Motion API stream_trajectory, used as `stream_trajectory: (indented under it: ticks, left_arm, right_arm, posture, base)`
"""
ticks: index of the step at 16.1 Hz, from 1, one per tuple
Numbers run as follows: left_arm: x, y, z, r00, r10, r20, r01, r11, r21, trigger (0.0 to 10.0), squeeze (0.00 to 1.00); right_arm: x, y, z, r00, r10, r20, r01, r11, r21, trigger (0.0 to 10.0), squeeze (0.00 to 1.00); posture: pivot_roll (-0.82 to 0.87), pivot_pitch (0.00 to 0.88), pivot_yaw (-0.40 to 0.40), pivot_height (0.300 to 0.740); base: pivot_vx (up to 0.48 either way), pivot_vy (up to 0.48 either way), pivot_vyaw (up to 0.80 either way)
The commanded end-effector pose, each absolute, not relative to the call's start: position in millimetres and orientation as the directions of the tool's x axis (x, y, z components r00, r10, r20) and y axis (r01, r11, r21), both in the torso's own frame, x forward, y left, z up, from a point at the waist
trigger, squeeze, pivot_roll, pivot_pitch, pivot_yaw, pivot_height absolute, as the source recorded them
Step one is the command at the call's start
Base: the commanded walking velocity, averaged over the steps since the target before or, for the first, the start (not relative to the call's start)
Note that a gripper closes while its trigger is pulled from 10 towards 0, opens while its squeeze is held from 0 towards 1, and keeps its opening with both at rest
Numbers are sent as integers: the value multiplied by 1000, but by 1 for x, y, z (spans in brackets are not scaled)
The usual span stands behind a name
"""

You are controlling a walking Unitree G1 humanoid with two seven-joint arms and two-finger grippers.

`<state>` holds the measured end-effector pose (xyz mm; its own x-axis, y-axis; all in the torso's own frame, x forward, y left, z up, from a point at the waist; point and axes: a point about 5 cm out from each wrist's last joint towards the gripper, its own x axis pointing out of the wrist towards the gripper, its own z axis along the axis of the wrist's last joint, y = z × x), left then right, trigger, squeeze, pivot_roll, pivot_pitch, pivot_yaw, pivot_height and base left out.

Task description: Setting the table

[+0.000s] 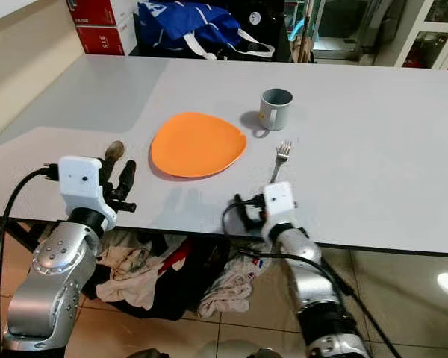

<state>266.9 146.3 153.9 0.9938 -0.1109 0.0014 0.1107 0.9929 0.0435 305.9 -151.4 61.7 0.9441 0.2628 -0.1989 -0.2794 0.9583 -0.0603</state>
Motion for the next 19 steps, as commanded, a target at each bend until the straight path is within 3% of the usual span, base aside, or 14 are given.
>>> stream_trajectory:
  ticks: [1,9,16,19]
  left_arm:
    - [268,145,154,993,-119,2,119,992,41,10000,0]
    - [269,144,154,992,-122,7,122,992,36,10000,0]
    - [266,144,155,993,-119,17,118,993,27,10000,0]
    - [265,142,154,993,-120,14,120,993,22,10000,0]
  right_arm:
    - [302,-157,56,943,241,-229,-260,964,-57,10000,0]
    - [299,-160,58,948,236,-215,-255,965,-65,10000,0]
    - [303,-125,110,914,405,-11,-405,914,27,10000,0]
    - [309,-123,109,919,394,-27,-395,918,-19,10000,0]
  posture:
    - [-123,22,77,722]
    - [-124,17,77,722]
    - [-118,12,69,722]
    - [-118,14,68,722]
  base:
    - [0,0,0]
    - [0,0,0]
    - [0,0,0]
    - [0,0,0]
